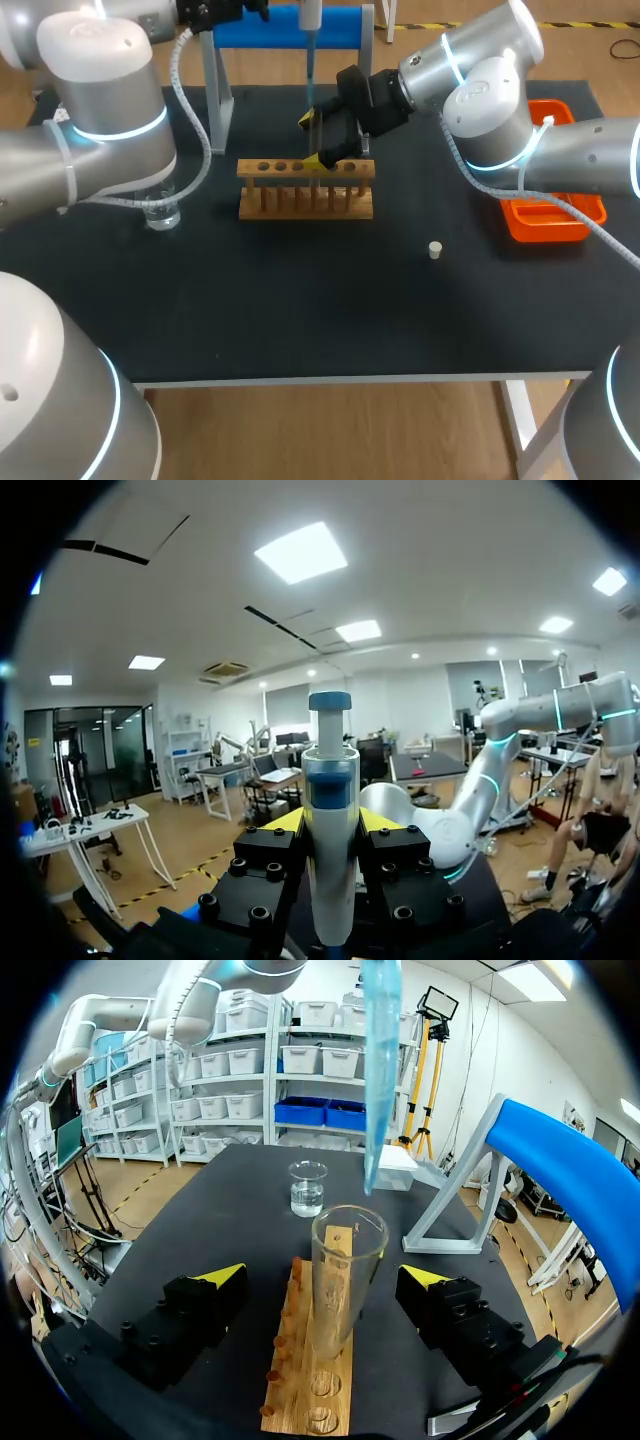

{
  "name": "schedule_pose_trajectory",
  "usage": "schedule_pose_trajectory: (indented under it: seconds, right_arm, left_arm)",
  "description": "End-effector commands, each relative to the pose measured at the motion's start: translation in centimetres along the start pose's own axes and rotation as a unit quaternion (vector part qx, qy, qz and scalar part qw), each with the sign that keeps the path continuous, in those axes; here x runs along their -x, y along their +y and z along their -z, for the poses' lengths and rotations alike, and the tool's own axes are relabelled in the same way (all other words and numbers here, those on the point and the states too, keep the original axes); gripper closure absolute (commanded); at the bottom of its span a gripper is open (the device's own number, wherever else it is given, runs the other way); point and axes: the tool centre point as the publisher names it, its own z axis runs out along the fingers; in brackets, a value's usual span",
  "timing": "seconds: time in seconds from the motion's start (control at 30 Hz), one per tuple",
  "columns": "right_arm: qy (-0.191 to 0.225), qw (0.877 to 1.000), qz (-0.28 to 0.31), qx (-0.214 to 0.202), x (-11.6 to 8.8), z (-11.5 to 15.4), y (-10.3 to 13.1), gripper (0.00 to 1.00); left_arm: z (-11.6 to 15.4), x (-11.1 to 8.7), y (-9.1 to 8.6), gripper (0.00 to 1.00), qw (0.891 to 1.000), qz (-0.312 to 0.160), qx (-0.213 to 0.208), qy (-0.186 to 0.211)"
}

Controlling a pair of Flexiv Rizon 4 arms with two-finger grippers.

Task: Invert the test tube, pick up the pipette, mount the tip to pipette, aspirate from beaker and dispense into the tube, eject the tip, return the pipette, and cap with the stopper.

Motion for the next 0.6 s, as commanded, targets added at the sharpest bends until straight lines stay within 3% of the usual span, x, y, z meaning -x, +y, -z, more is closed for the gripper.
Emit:
schedule_pose_trajectory:
  seconds: [0.03,0.6]
  right_arm:
    - [0.002,1.0,0.0,-0.001,0.1,0.1,0.0,0.0]
    - [0.002,1.0,0.0,-0.001,0.1,0.1,0.0,0.0]
  left_arm:
    - [-0.2,-0.1,-0.2,1.0,1.0,0.002,-0.003,0.001]
    - [-0.8,-0.6,0.8,1.0,1.0,0.015,-0.002,0.009]
